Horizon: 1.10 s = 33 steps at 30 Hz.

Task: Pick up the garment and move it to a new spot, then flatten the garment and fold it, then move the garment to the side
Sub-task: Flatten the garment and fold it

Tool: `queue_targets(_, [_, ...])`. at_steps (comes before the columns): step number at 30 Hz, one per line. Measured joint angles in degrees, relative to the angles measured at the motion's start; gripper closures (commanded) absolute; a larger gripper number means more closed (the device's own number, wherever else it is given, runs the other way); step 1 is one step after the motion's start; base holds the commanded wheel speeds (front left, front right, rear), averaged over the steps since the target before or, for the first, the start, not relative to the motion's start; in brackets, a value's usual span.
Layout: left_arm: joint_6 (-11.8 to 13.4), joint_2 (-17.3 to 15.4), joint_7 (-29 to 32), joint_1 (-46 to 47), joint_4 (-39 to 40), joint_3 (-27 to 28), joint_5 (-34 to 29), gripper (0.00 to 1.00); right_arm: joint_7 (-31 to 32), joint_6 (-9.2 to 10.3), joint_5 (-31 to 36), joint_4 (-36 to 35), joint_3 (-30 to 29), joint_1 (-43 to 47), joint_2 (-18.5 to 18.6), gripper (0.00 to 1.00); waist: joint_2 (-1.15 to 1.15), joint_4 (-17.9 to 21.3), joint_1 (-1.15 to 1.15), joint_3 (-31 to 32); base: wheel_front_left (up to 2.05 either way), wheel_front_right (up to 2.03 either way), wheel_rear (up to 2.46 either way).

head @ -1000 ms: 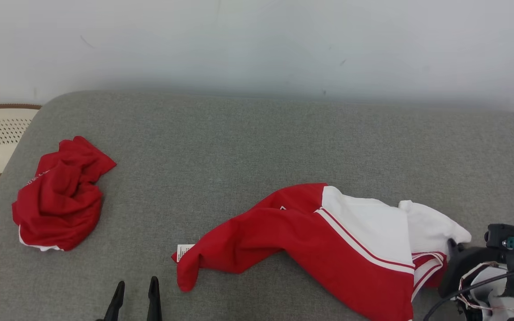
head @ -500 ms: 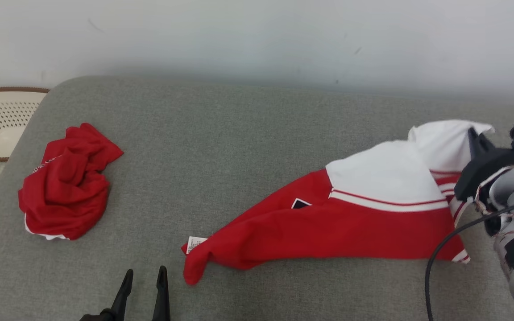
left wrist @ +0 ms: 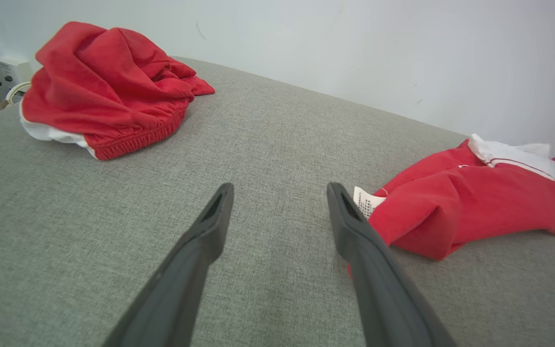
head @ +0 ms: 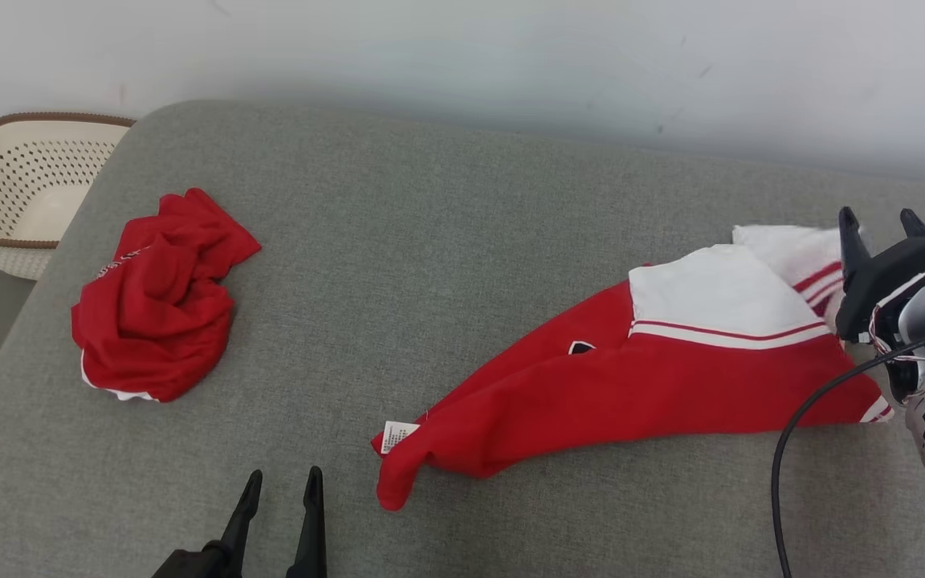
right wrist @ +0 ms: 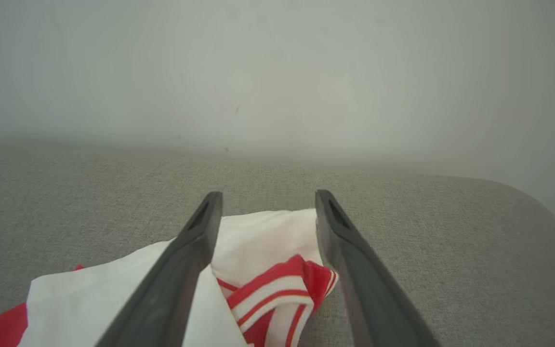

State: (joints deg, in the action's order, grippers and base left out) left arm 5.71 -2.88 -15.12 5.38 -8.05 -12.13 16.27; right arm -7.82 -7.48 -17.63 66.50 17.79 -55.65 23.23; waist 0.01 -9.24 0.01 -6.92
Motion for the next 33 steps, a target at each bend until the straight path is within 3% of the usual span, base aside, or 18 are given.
queue_targets(10, [0.42,-0.01,0.00,-0.64,0.11,0.33,0.03,0.00,-2.57,0.00,-3.25,1.72,2.67,1.32,-1.08,0.00,-0.01,1.28,-0.01,1.87,0.00,0.00,0.00])
queue_targets(19, [0.37,-0.01,0.00,-0.65,0.36,0.48,0.02,0.00,2.87,0.00,-9.24,0.43,7.88,5.05,-3.18,0.00,-0.01,1.33,-0.01,1.48,0.00,0.00,0.00])
queue_targets(26, [0.42,-0.01,0.00,-0.65,0.54,0.27,0.03,0.00,7.03,0.00,-11.45,0.99,11.27,5.88,-0.79,0.00,-0.01,0.53,-0.01,0.70,0.00,0.00,0.00])
queue_targets(33, [0.44,0.00,0.00,-0.55,0.66,0.27,0.03,0.00,11.65,0.00,-15.01,1.66,12.77,6.00,-0.91,0.00,-0.01,0.21,-0.01,-0.23,0.00,0.00,0.00])
